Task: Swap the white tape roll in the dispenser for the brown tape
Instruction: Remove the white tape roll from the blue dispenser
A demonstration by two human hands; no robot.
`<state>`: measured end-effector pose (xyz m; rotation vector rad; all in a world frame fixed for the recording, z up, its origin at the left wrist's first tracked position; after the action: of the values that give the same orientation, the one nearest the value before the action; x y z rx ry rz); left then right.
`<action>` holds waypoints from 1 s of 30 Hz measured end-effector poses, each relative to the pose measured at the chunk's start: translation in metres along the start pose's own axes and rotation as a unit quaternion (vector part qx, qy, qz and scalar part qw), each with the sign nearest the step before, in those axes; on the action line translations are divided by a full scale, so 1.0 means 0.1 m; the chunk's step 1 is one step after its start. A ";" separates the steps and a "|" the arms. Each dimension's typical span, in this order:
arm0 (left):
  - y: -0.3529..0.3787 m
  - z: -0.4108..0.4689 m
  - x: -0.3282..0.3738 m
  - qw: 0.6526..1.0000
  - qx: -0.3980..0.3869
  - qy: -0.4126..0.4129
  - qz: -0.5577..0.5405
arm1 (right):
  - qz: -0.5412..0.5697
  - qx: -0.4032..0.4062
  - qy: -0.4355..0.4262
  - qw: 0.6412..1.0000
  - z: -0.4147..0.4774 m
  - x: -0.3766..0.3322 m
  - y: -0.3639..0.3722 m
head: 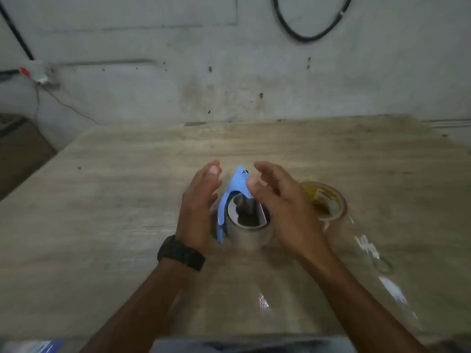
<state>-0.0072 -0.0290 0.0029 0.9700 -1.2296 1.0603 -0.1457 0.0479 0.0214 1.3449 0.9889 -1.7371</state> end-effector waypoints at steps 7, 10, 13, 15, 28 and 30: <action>0.01 -0.57 -0.07 0.999 -0.022 -0.015 -0.034 | -0.021 0.027 0.024 0.999 -0.66 0.08 0.08; 0.05 -0.69 -0.10 0.999 -0.023 -0.041 0.007 | -0.016 0.043 0.047 0.998 -0.70 0.20 0.13; 0.07 -0.66 -0.13 0.997 -0.019 -0.071 0.022 | -0.032 0.048 0.040 0.998 -0.71 0.21 0.16; 0.07 -0.62 -0.13 0.997 0.002 -0.072 0.032 | -0.046 0.057 0.024 0.997 -0.74 0.16 0.16; 0.11 -0.64 -0.13 0.998 0.048 -0.020 0.047 | -0.064 0.074 -0.011 0.995 -0.64 0.36 0.09; 0.11 -0.63 -0.14 0.998 0.055 -0.021 0.031 | -0.053 0.076 -0.017 0.996 -0.64 0.35 0.09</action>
<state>-0.0030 0.0334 -0.0169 1.0479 -1.2544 1.1716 -0.1173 0.0982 -0.0244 1.3733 0.9395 -1.9432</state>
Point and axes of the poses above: each hand's wrist, its own z-axis towards the middle knuckle, its own y-axis out of the palm, x = y × z, the point moved 3 cm from there along z, towards the middle knuckle, and after that the axes turned 5 degrees about z, right-handed, at the moved point
